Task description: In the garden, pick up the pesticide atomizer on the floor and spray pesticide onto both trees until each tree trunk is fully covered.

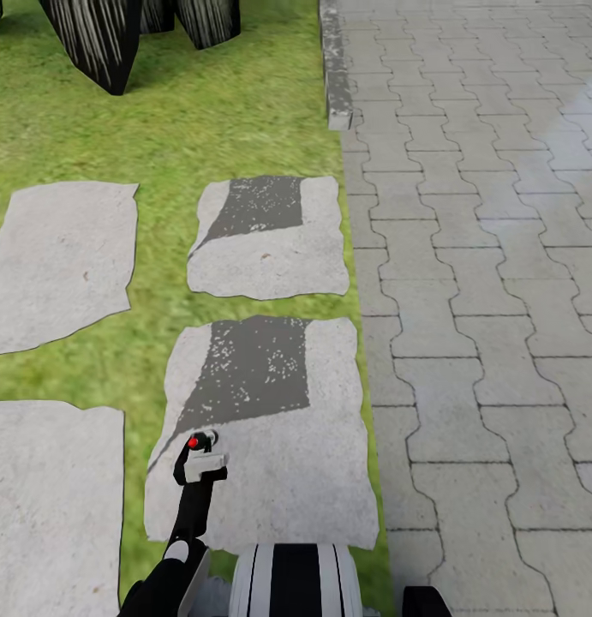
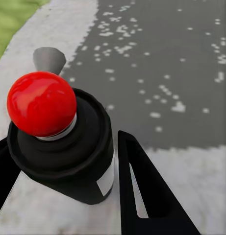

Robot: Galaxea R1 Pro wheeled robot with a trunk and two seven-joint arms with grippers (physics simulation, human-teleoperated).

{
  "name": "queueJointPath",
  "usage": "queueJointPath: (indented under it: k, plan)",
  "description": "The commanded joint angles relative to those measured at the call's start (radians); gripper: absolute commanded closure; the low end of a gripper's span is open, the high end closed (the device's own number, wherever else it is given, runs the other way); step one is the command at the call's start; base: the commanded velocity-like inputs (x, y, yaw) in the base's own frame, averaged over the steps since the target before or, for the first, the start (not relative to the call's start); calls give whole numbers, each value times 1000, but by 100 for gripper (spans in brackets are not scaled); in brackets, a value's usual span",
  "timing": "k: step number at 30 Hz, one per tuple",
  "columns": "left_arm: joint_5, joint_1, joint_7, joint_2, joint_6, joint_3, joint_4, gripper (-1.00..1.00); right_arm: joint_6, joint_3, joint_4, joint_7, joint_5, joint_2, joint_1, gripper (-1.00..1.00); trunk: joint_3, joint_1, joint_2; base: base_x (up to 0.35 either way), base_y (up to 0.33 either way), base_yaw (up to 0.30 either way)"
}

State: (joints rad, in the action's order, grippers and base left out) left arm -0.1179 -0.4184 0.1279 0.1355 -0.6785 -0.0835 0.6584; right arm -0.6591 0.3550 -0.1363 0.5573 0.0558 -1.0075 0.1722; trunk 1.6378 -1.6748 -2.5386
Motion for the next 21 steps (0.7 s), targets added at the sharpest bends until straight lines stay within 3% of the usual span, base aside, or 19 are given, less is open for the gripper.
queueJointPath:
  k: [1, 21]
  plan:
    - [-11, 0, 6, 1, -3, -4, 0, 100, -4, -5, 1, 1, 6, 0, 1, -100, -4, 1, 0, 0, 0, 0]
    - [-11, 0, 6, 1, -3, -4, 1, 100, -4, -5, 2, 1, 6, 0, 1, -100, -81, 10, 5, 0, 0, 0]
